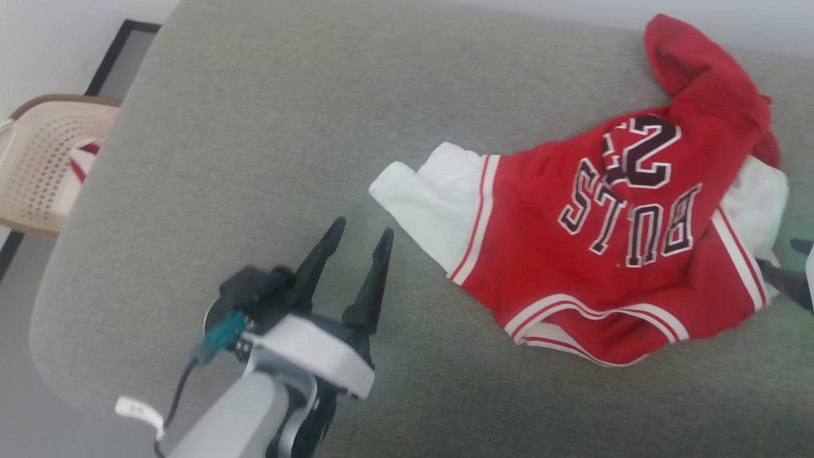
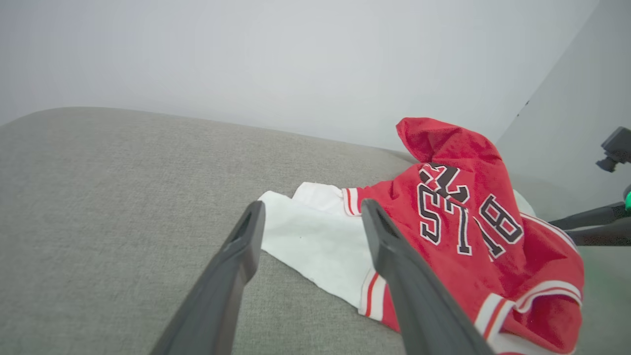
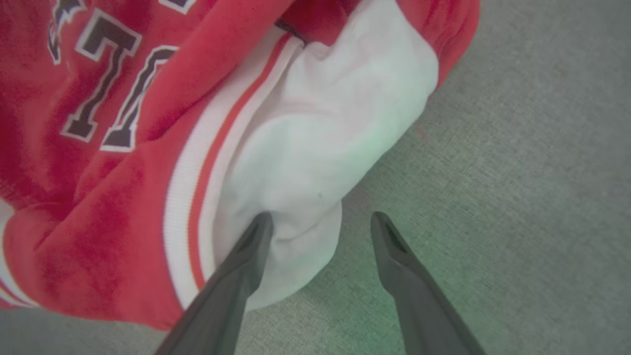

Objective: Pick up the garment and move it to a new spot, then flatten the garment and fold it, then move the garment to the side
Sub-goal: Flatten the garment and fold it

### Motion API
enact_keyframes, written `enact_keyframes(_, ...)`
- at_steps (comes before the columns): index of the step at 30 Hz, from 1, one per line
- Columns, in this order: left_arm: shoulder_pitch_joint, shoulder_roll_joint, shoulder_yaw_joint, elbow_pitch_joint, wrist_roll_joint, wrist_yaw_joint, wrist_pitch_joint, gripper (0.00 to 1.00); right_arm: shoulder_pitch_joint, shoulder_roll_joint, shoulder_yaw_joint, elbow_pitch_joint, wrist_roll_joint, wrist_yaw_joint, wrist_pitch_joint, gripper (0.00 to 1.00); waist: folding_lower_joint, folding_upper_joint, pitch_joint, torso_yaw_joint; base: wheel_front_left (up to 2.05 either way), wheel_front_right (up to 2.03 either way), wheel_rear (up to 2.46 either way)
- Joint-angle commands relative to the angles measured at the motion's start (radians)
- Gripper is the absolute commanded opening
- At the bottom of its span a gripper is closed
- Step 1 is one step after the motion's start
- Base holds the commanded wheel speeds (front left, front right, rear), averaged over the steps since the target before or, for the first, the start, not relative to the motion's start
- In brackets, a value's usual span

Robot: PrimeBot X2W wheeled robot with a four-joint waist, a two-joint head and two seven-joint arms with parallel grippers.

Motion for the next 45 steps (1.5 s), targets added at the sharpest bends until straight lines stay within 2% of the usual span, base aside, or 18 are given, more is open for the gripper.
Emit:
enact_keyframes(1,0.044,-0.023,0.045,-0.007,0.039,-0.021,-0.004,1.00,-0.008,0.010,0.005,0.016,0.001,0.000,0.008,1.00,0.0000,0.0000,0.008,0.014,0.00,0.00,0.00)
enact_keyframes(2,0.065,-0.039,0.073,-0.010,0.064,-0.036,-0.004,1.00,-0.012,0.014,0.005,0.029,-0.002,0.000,0.011,1.00,0.0000,0.0000,0.010,0.017,0.00,0.00,0.00)
enact_keyframes(3,0.084,-0.056,0.098,-0.011,0.081,-0.050,-0.004,1.00,-0.014,0.016,0.008,0.040,-0.007,0.000,0.015,0.80,0.0000,0.0000,0.012,0.019,0.00,0.00,0.00)
enact_keyframes(4,0.101,-0.072,0.125,-0.012,0.098,-0.065,-0.004,1.00,-0.015,0.018,0.012,0.047,-0.008,0.000,0.016,0.43,0.0000,0.0000,0.014,0.020,0.00,0.00,0.00)
enact_keyframes(6,0.130,-0.098,0.173,-0.011,0.132,-0.093,-0.004,1.00,-0.014,0.029,0.012,0.065,-0.003,0.000,0.010,0.02,0.0000,0.0000,0.015,0.020,0.00,0.00,0.00)
enact_keyframes(7,0.141,-0.111,0.197,-0.010,0.142,-0.105,-0.004,1.00,-0.013,0.032,0.009,0.071,-0.003,0.000,0.004,0.00,0.0000,0.0000,0.016,0.017,0.00,0.00,0.00)
enact_keyframes(12,0.179,-0.155,0.296,-0.010,0.204,-0.155,-0.004,1.00,0.002,0.025,-0.054,0.101,-0.045,0.000,-0.077,0.00,0.0000,0.0000,0.009,-0.013,0.00,0.00,0.00)
enact_keyframes(16,0.194,-0.173,0.350,-0.019,0.234,-0.174,-0.004,1.00,0.040,0.018,-0.114,0.104,-0.072,0.000,-0.127,0.00,0.0000,0.0000,0.004,-0.043,0.00,0.00,0.00)
enact_keyframes(22,0.216,-0.190,0.411,-0.020,0.276,-0.205,-0.003,1.00,0.172,0.040,-0.296,0.119,-0.102,-0.001,-0.183,0.00,0.0000,0.0000,-0.005,-0.094,0.00,0.00,0.00)
enact_keyframes(27,0.209,-0.189,0.417,-0.013,0.304,-0.223,-0.004,1.00,0.264,0.121,-0.458,0.102,-0.180,0.000,-0.203,0.00,0.0000,0.0000,-0.005,-0.122,0.00,0.00,0.00)
enact_keyframes(31,0.178,-0.156,0.402,0.003,0.319,-0.233,-0.003,1.00,0.292,0.206,-0.539,0.056,-0.245,0.000,-0.191,0.00,0.0000,0.0000,-0.007,-0.143,0.00,0.00,0.00)
enact_keyframes(32,0.166,-0.145,0.395,0.005,0.320,-0.236,0.003,1.00,0.293,0.227,-0.556,0.044,-0.258,0.000,-0.196,0.42,0.0000,0.0000,-0.007,-0.149,0.00,0.00,0.00)
enact_keyframes(33,0.153,-0.129,0.386,0.006,0.326,-0.240,0.014,1.00,0.292,0.254,-0.573,0.031,-0.267,0.000,-0.202,1.00,0.0000,0.0000,-0.010,-0.157,0.00,0.00,0.00)
enact_keyframes(36,0.099,-0.063,0.342,-0.007,0.352,-0.246,0.072,1.00,0.308,0.320,-0.630,-0.003,-0.294,0.000,-0.231,1.00,0.0000,0.0000,-0.019,-0.176,0.00,0.00,0.00)
enact_keyframes(39,0.023,0.022,0.266,-0.034,0.353,-0.251,0.176,1.00,0.324,0.366,-0.683,-0.046,-0.322,0.000,-0.285,1.00,0.0000,0.0000,-0.026,-0.200,0.00,0.00,0.00)
enact_keyframes(45,-0.174,0.268,-0.058,-0.131,0.184,-0.251,0.461,1.00,0.333,0.438,-0.734,-0.124,-0.345,0.000,-0.401,1.00,0.0000,0.0000,-0.032,-0.267,0.00,0.00,0.00)
